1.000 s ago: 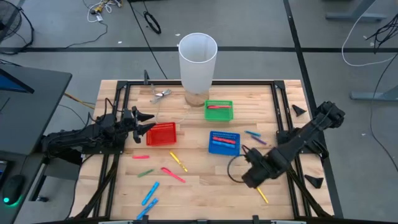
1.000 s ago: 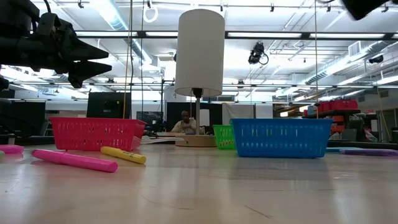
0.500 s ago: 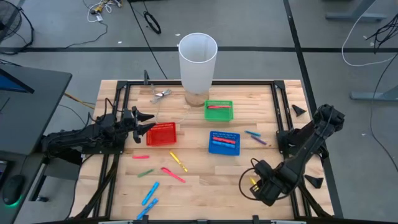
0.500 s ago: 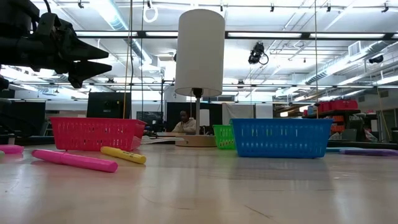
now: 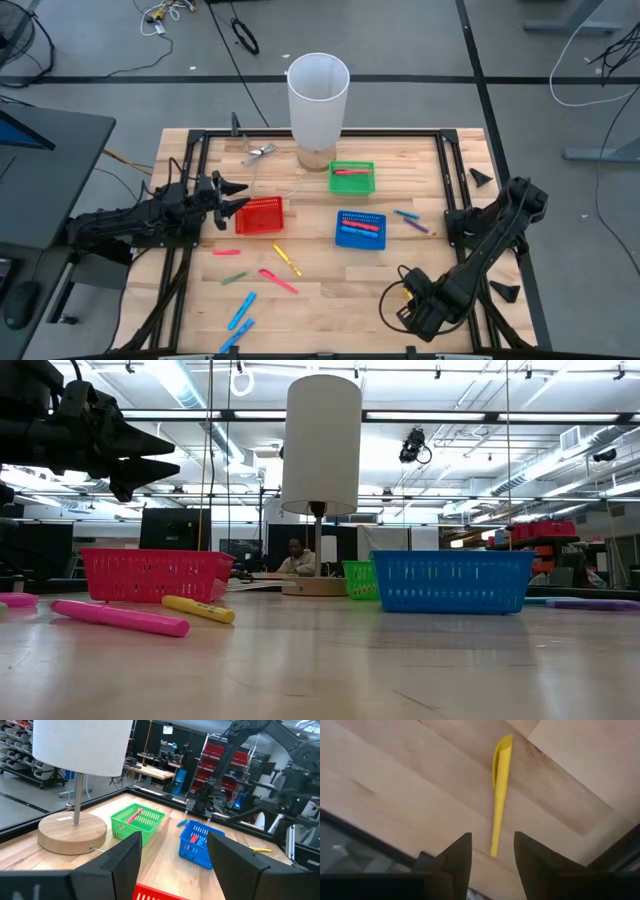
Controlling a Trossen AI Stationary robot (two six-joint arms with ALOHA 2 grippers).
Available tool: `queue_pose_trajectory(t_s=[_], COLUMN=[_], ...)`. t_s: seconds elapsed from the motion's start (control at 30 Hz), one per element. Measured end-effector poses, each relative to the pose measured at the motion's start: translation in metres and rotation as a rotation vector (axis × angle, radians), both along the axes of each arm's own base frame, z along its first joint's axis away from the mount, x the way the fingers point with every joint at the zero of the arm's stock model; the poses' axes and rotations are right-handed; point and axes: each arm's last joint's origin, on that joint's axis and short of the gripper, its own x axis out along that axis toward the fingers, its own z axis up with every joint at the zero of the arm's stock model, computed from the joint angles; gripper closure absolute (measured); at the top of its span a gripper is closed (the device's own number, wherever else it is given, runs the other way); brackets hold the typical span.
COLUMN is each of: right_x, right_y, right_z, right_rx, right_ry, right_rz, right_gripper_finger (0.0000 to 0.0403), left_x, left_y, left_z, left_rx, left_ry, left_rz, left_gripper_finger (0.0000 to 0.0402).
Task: Pick & Place Markers
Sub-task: Put the bottom large yellow pen into the green bin
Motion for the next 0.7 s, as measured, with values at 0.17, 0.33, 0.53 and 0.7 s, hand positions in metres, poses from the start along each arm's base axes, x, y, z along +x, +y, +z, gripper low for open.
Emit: queue_pose_trajectory(t_s=[0.17, 0.33, 0.53, 0.7], right_x=[0.002, 0.002, 0.001, -0.001], right_y=[0.006, 0.010, 0.015, 0.014], right_z=[-0.014, -0.025, -0.045, -0.058], right_rx=[-0.033, -0.064, -0.027, 0.011], right_ry=[0.027, 0.053, 0.076, 0.060], right_rz=[0.008, 0.015, 0.027, 0.001], right_gripper_finger=[0.0254, 0.0254, 0.0254, 0.0254], left_x=[0.000, 0.000, 0.000, 0.000], left_y=[0.000, 0.000, 0.000, 0.000], left_z=[0.000, 0.000, 0.000, 0.000], left_rx=[0.000, 0.000, 0.000, 0.000], left_ry=[0.000, 0.000, 0.000, 0.000], left_rz=[0.000, 0.000, 0.000, 0.000], left_gripper_finger=[0.0170, 0.0170, 0.0170, 0.0170])
